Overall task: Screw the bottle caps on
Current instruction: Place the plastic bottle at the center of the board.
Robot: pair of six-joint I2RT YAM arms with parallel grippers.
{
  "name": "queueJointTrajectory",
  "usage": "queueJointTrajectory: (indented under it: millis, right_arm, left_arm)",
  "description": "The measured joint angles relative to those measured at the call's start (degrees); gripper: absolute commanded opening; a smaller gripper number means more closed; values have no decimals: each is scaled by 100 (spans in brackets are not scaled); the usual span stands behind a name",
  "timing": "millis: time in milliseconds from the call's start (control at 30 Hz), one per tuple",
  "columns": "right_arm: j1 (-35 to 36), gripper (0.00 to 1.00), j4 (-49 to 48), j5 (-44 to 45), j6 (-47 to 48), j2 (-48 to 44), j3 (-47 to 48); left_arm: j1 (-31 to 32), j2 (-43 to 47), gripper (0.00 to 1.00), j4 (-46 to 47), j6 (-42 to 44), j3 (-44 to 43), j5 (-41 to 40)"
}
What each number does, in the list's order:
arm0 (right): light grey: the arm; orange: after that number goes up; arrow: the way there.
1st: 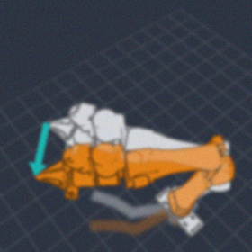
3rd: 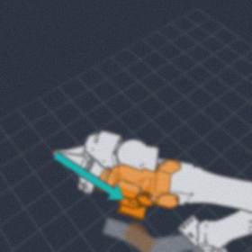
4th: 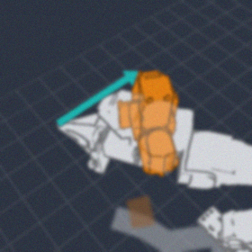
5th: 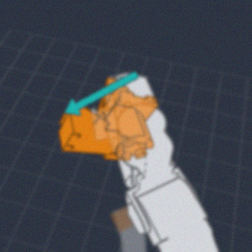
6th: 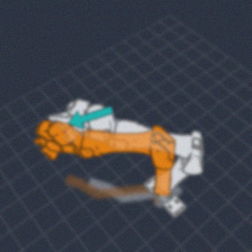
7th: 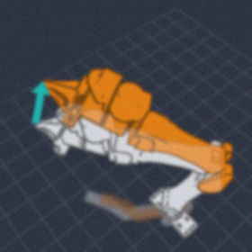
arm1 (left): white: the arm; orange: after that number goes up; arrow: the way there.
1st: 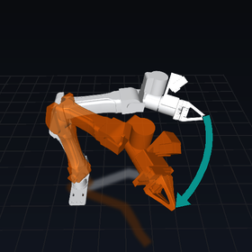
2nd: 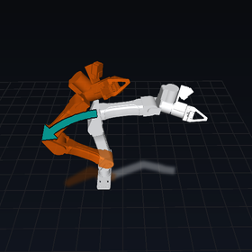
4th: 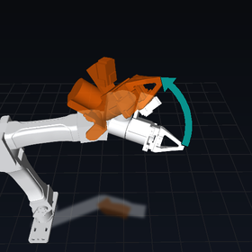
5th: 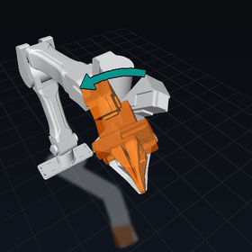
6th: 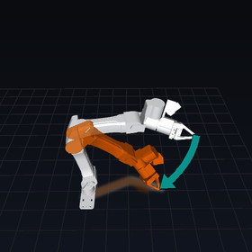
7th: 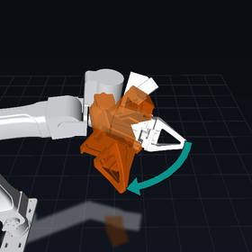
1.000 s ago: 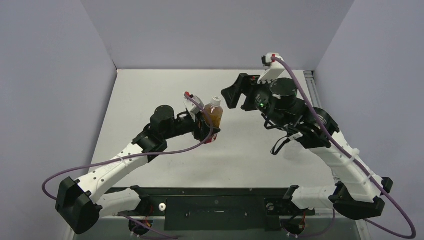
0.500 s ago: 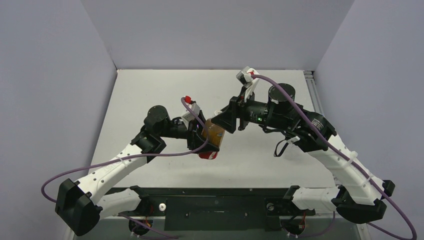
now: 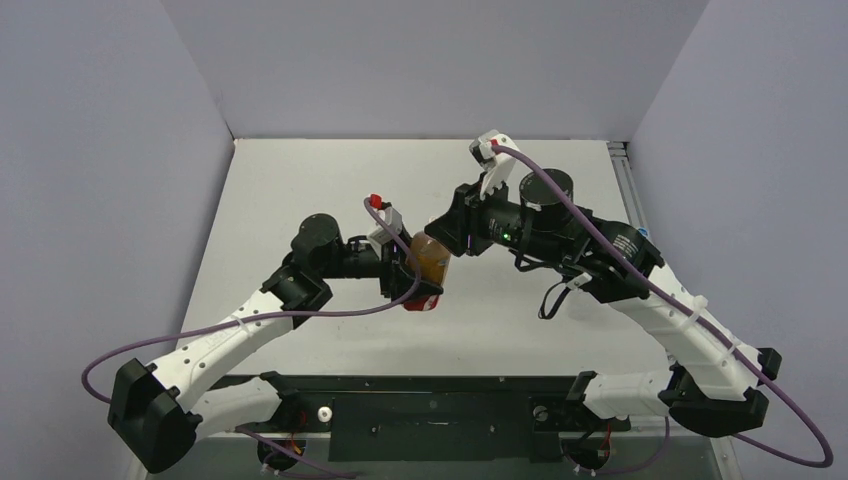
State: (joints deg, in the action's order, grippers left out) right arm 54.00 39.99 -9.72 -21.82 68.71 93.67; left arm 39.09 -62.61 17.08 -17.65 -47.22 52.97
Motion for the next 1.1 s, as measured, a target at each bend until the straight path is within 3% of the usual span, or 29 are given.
queueJointTrajectory:
  millis: [167,233,300,367,467,633,767,900,967,1000,1033,1067,1100]
  right_arm:
    - [463,0,850,1880,-476,627,835]
    - [636,16,1185,2559,-678,916,1165]
    - [728,48,1405,3023,-859,1143,1377]
    - [756,56,1486,3206,-990,1248,1440]
    - [798,57,1543,3167,-1064,1340,1469]
    - [748,43,1633,2914,-1060,1344,1502]
    - [708,39,1742,2861,-1064,1346,1508]
    - [704,20,1829,2870,-1058,1346,1508]
    - [693,8,1840,2872,-1073,1346,1508]
    - [678,2,1838,2870,-1097,1346,1508]
    - [660,0,1836,2859,-1115,1344,1508]
    - [638,0,1834,2848,-1121,1344,1508]
    - [588,0,1823,2822,-1134,1340,1493]
  left_arm:
    - [385,31,0,-520,568,-85,-1731]
    - [527,31,0,-625,734,-96,-2343]
    - [640,31,0,-732,898,-101,-2883]
    - [691,31,0,-793,1010,-98,-3161]
    - [756,31,0,-857,1174,-98,-3351]
    - [774,101,0,-879,1335,-37,-3399]
    - [774,164,0,-872,1408,39,-3429]
    - [776,192,0,-848,1464,92,-3436]
    - [776,197,7,-844,1495,98,-3449]
    - [776,197,27,-835,1499,98,-3456]
    - [776,197,38,-833,1497,98,-3460]
    - [776,197,61,-835,1491,98,-3462]
    - [776,197,71,-841,1491,98,-3477]
